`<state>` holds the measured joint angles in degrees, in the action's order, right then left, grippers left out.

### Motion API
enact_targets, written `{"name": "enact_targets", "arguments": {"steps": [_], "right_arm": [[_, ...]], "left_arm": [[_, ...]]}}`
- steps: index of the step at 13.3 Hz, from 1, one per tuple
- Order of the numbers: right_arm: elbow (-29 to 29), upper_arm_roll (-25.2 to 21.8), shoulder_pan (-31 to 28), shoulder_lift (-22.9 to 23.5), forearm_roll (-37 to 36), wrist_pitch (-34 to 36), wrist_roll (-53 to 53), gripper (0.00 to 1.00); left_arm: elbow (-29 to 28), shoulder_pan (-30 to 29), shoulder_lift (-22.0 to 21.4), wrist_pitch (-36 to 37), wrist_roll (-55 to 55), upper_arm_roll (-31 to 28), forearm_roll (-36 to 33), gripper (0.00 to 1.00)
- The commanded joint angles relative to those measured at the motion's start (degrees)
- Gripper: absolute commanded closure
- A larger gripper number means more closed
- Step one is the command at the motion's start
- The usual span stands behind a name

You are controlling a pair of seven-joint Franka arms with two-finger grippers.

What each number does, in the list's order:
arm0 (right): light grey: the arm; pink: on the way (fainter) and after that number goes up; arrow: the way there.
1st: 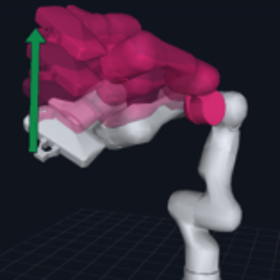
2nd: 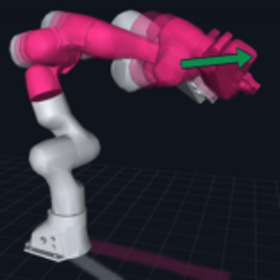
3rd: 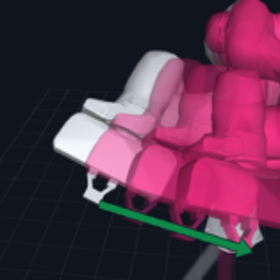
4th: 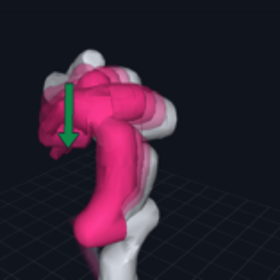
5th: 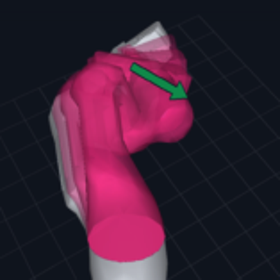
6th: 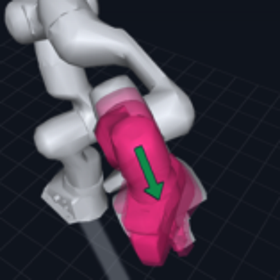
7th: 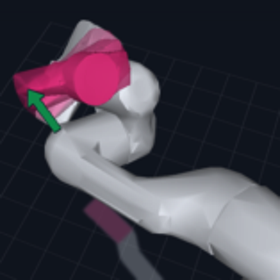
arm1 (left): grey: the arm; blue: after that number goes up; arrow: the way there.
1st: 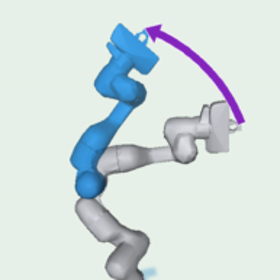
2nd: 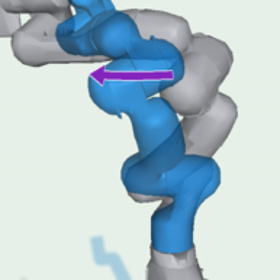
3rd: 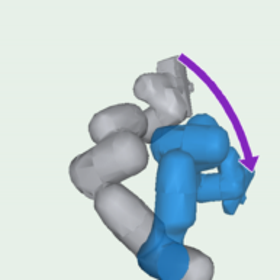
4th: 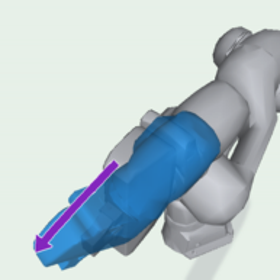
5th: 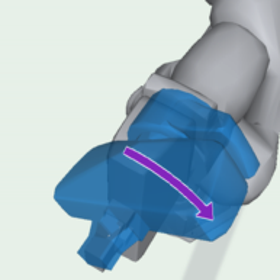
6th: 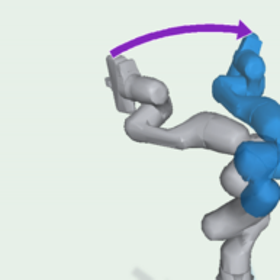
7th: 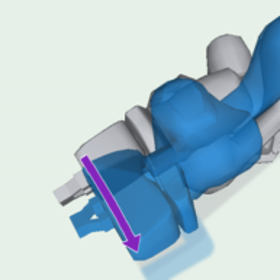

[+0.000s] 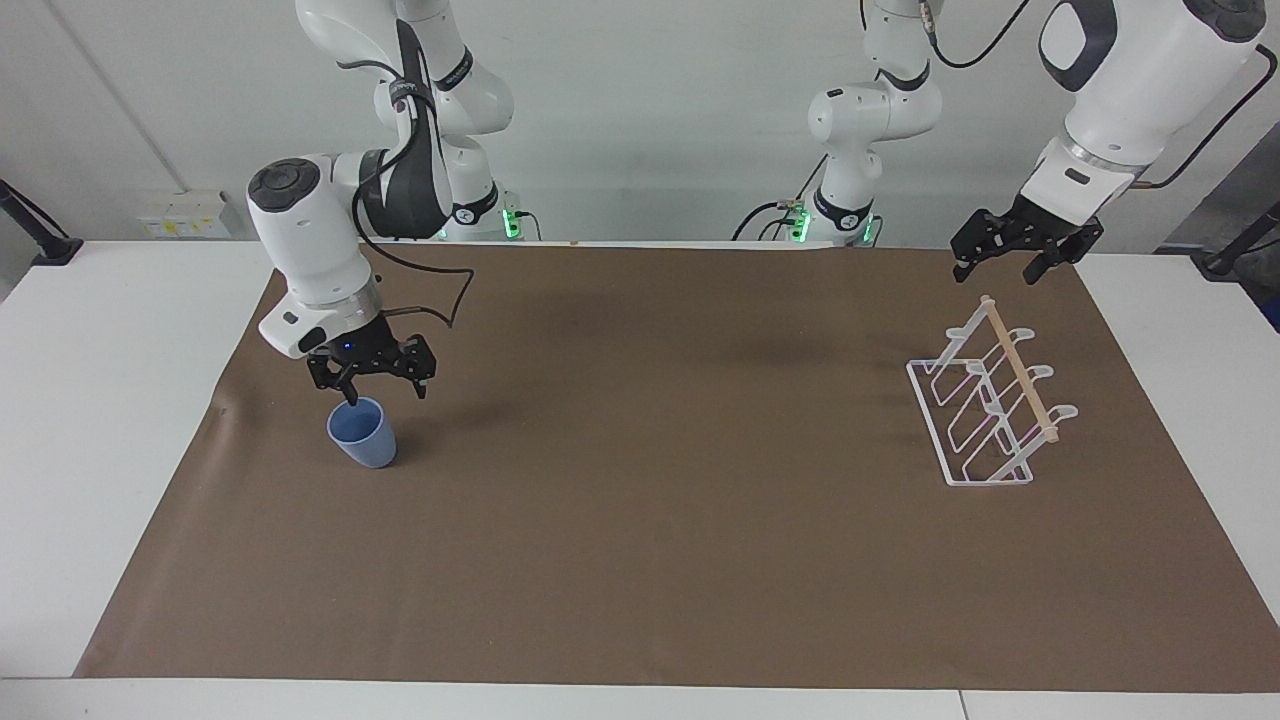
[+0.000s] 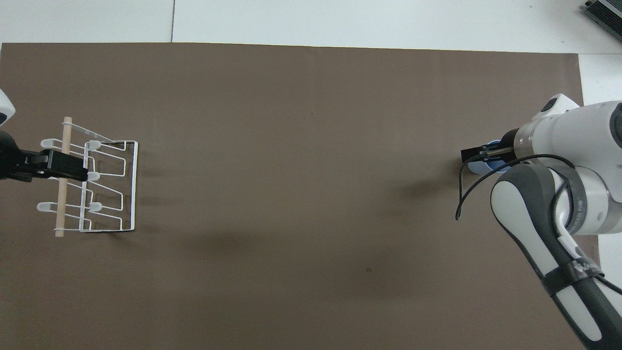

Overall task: Hang cup on cup holder
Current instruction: 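Reach the right gripper down to the rim of the blue cup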

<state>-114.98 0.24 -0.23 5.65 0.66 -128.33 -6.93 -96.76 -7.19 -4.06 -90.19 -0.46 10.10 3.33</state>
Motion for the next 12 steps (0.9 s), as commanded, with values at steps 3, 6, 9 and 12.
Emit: {"name": "enact_targets", "arguments": {"steps": [3,6,9,12], "right_arm": [[-4.98,0.46,-1.44,1.29,-0.31,-9.03,-2.47,0.00],[-6.21,0.46,-1.44,2.00,-0.31,-10.10,-2.56,0.00],[-6.48,0.46,-1.44,1.91,-0.31,-10.01,-2.73,0.01],[-6.48,0.46,-1.70,1.82,-0.31,-9.57,-5.19,0.28]], "left_arm": [[-2.29,-0.72,-2.09,-0.60,-0.85,0.10,0.63,0.00],[-2.29,-0.72,-2.09,-0.60,-0.85,0.10,0.63,0.00],[-2.29,-0.63,-2.09,-0.42,-0.85,0.10,0.71,0.00],[-2.29,-0.72,-2.09,-0.33,-0.85,0.10,0.71,0.00]]}}
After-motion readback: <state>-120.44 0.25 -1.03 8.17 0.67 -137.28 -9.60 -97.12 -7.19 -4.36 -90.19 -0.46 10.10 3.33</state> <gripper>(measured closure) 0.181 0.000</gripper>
